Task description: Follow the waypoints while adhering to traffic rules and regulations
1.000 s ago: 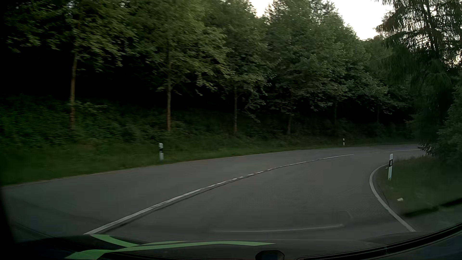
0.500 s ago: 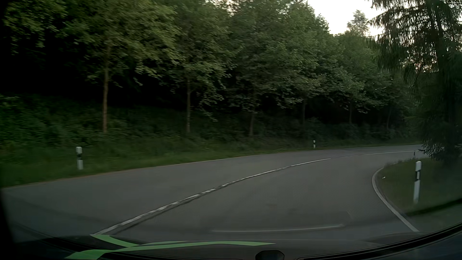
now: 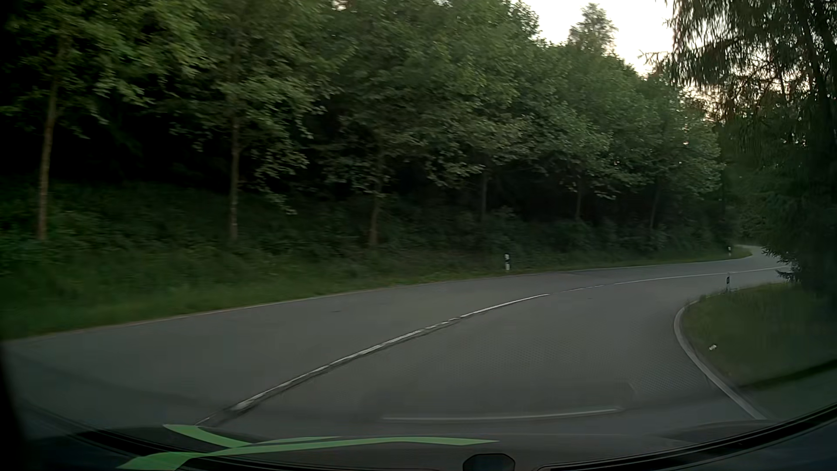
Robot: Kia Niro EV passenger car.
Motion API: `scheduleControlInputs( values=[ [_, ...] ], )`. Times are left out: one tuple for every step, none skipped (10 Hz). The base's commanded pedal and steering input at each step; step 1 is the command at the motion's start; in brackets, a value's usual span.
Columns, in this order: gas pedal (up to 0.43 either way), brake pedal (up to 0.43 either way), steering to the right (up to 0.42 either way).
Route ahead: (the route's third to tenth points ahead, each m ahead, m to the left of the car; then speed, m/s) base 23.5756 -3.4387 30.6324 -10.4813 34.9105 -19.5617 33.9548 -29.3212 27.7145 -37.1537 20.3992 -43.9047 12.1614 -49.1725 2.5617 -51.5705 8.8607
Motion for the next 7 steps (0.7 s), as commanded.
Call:
scheduleControlInputs(
  values=[
    [0.0, 0.0, 0.14],
    [0.0, 0.0, 0.14],
    [0.0, 0.0, 0.14],
    [0.02, 0.0, 0.14],
    [0.02, 0.0, 0.14],
    [0.039, 0.0, 0.137],
    [0.047, 0.0, 0.134]
  ],
)
